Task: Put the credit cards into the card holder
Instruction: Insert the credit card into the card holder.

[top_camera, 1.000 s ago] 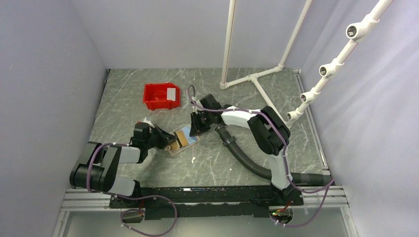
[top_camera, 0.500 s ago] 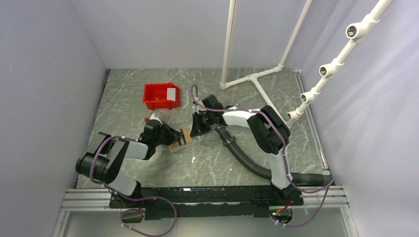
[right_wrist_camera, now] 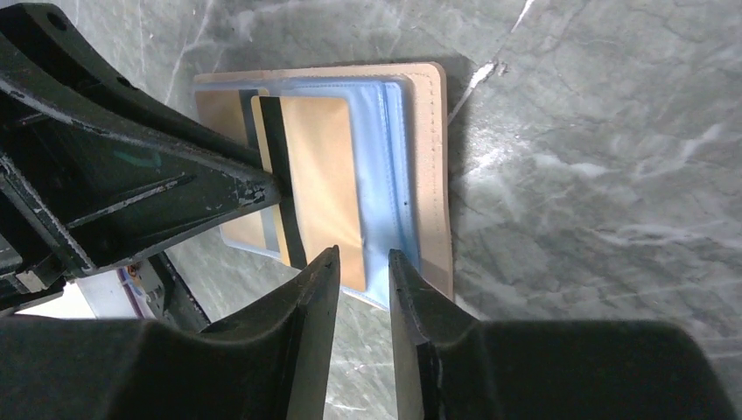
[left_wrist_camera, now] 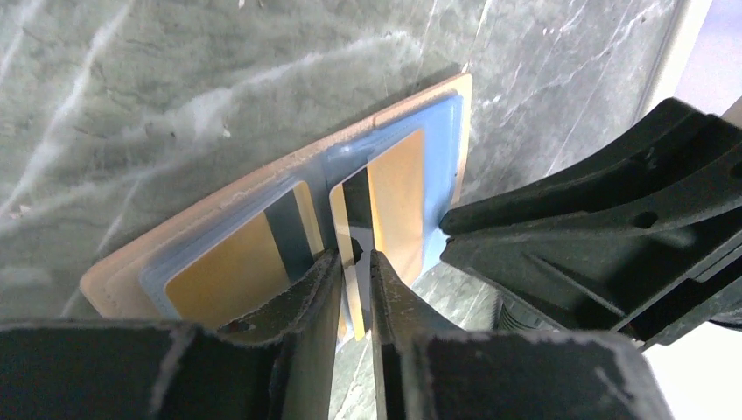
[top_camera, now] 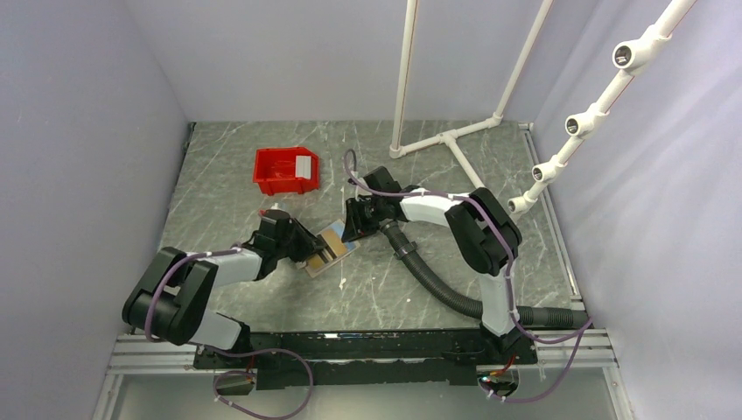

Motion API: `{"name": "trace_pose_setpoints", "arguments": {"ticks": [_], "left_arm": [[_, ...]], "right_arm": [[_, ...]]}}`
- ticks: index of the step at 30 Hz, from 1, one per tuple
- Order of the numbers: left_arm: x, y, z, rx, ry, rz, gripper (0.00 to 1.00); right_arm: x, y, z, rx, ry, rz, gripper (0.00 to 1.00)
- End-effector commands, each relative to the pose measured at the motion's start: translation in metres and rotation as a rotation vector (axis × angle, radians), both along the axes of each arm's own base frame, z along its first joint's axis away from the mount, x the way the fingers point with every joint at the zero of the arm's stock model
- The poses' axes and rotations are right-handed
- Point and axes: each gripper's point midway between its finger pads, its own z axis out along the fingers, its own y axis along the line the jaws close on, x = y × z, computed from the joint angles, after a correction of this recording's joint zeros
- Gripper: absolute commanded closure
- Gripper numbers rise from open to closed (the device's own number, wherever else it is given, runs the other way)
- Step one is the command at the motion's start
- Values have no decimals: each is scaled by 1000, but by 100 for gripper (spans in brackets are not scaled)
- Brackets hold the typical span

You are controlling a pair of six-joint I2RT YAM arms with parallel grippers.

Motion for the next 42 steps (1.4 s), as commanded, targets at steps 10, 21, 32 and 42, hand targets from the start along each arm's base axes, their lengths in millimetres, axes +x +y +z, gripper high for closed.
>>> {"name": "trace_pose_setpoints", "arguments": {"ticks": [10,21,32,42], "left_arm": [[-14,-23,-12,-66,114,-122,72],[8,-64,15,-201,-16,-224,73],[-4,-58,19,-191,17,-260,70],[4,-71,20,-225,-3,-297,71]], "right_arm": [[-8,-23,-20,-76,1,-9,68],[-18,2,7,64,34,14,71],[4,-42,9,-150,-89,-62,52],[1,-34,16,-105,-92,-27,51]]}}
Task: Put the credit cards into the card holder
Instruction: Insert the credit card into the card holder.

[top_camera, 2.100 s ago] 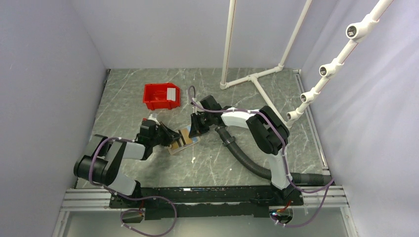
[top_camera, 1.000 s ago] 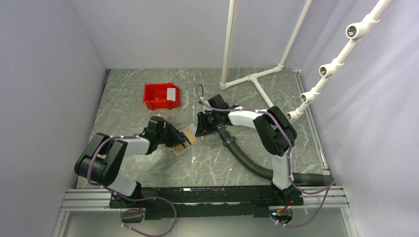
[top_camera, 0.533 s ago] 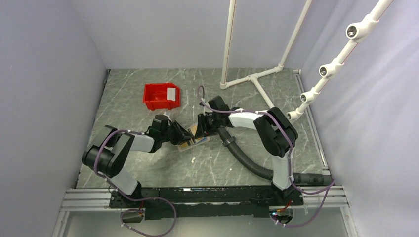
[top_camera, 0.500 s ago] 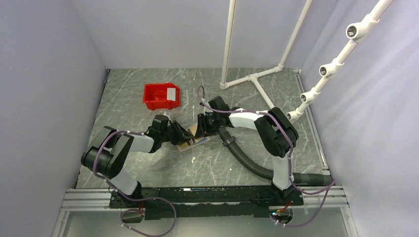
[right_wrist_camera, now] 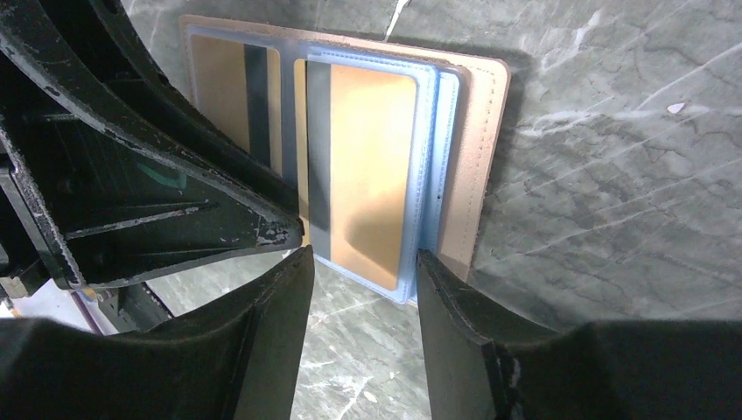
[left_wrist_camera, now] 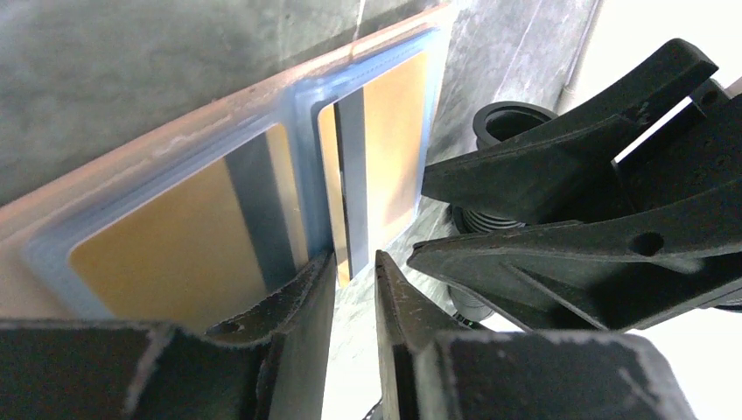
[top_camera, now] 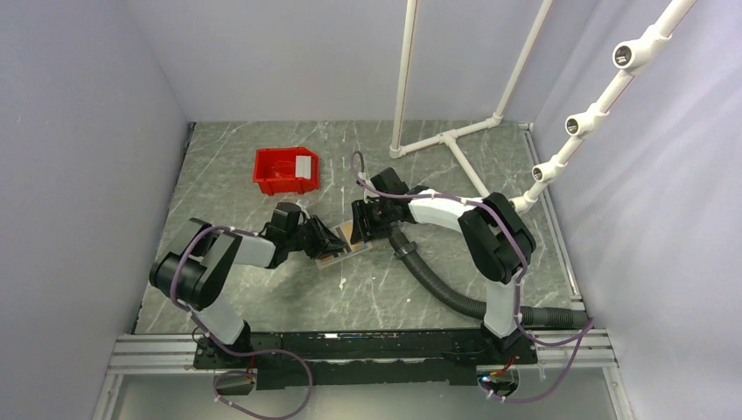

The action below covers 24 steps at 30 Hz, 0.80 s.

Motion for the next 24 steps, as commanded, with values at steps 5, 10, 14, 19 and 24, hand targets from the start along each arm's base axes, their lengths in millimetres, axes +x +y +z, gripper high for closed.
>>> {"name": "trace_pose_setpoints", "arguments": {"ticks": [5,10,14,19,24], "left_arm": [[23,-16,27,-40,-139,-42,68],[13,-6,17,31,-72,-58,54],[-2,6,4,56,29,-50,50],[-9,16,6,110,34,-42,56],[-6,20,16,139,0,-35,66]], "right_arm": [[1,8,14,58,-19,34,54],[5,2,16,36,-44,18,54],[6,1,16,46,-40,12,53],[6,3,20,64,-42,13,53],[5,8,22,88,-26,25,54]]}}
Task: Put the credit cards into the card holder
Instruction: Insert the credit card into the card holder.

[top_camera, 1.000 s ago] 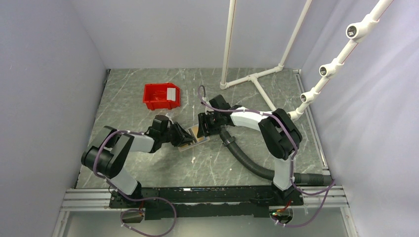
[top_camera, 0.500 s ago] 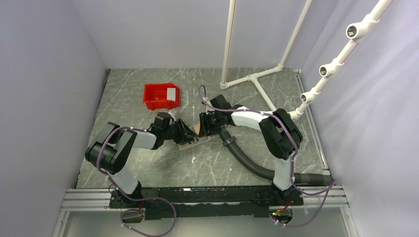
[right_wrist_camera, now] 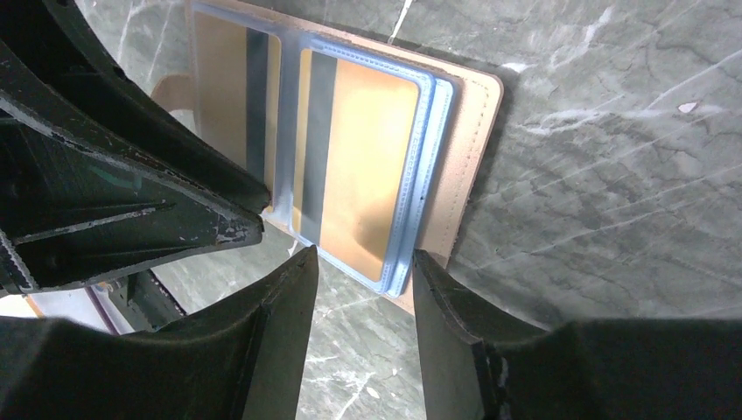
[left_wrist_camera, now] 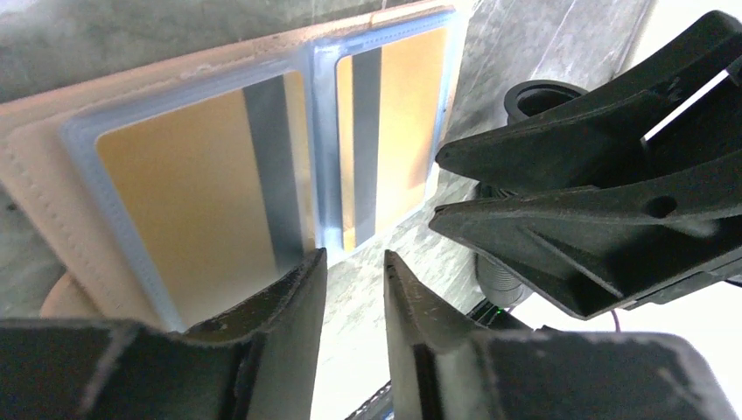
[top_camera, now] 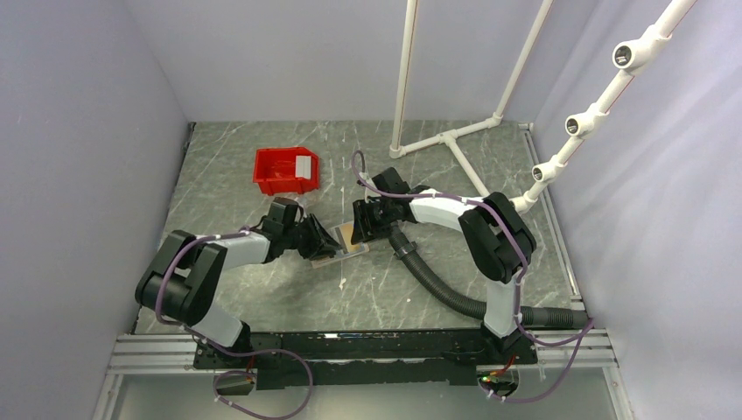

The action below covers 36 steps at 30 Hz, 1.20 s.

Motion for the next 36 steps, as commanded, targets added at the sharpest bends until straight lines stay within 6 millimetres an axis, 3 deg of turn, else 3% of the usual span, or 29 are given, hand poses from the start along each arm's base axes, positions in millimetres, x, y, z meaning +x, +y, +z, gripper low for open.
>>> {"name": "trace_pose_setpoints", "arguments": {"ticks": [1,7,12,23,36], "left_arm": [[2,6,11,43,-42,-4,67],[16,-3,27,12,-114,-42,86],[29,-8,13,12,-91,-30,96],[15,2,-31,82,12,-19,99],[6,9,-37,106,30,-11,99]], "right_arm": [[6,10,20,70,-37,13,54],[2,8,18,72,-30,4,59],[3,7,14,62,-20,3,60],[1,7,10,57,-5,19,58],[-5,20,28,127,-7,42,65]]}}
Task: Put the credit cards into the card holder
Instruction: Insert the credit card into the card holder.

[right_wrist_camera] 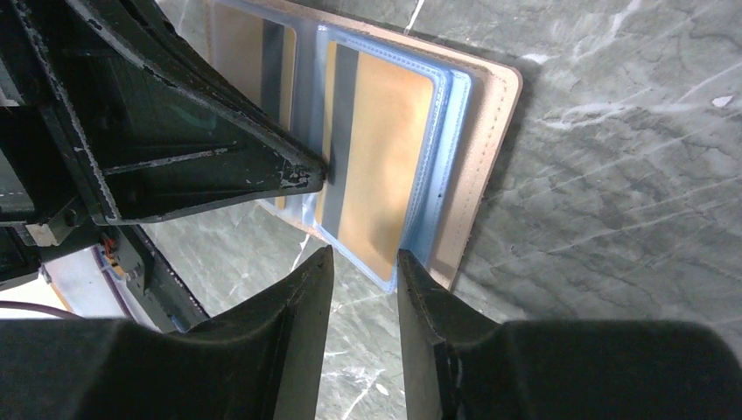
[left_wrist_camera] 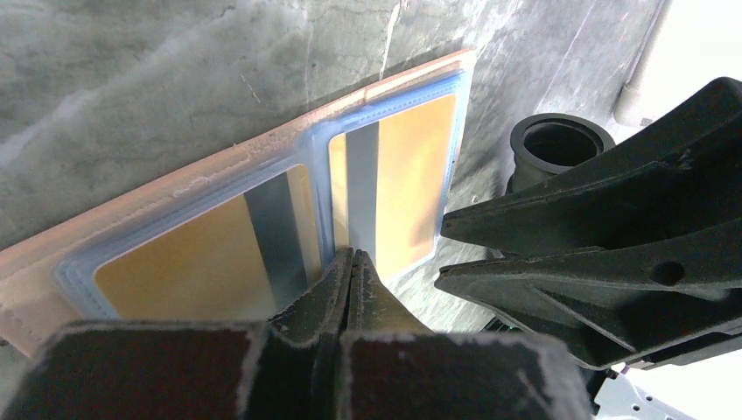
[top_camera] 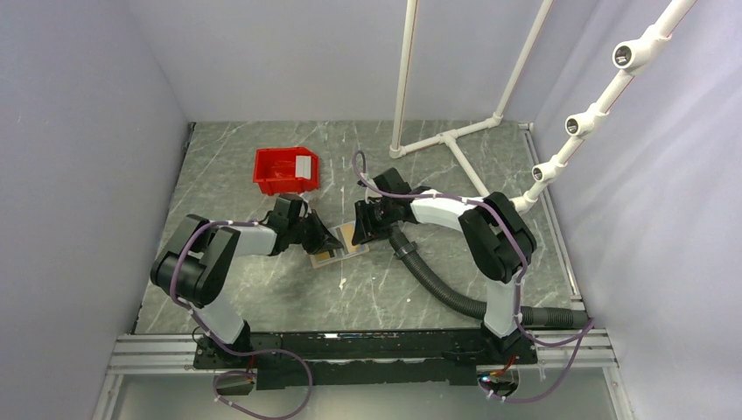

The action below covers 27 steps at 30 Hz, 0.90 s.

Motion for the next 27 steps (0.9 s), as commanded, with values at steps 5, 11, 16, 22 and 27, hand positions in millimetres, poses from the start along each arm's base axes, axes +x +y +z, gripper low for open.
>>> {"name": "trace_pose_setpoints", "arguments": {"ticks": [5,11,16,22,27], "left_arm": [[-10,13,-17,77,31,16,99],[-11,12,-18,67,32,17,99],[-13,13,-19,69,35,20,99],[-14,14,-19,72,34,19,99],[-14,15,-19,73,34,21,99]], "right_arm": [[-4,23,34,157,-7,36,67],[-1,24,30,150,11,4,62],[2,8,10,41,3,-44,62],[-1,3,5,25,9,-55,61],[-4,1,3,20,3,-47,61]]}}
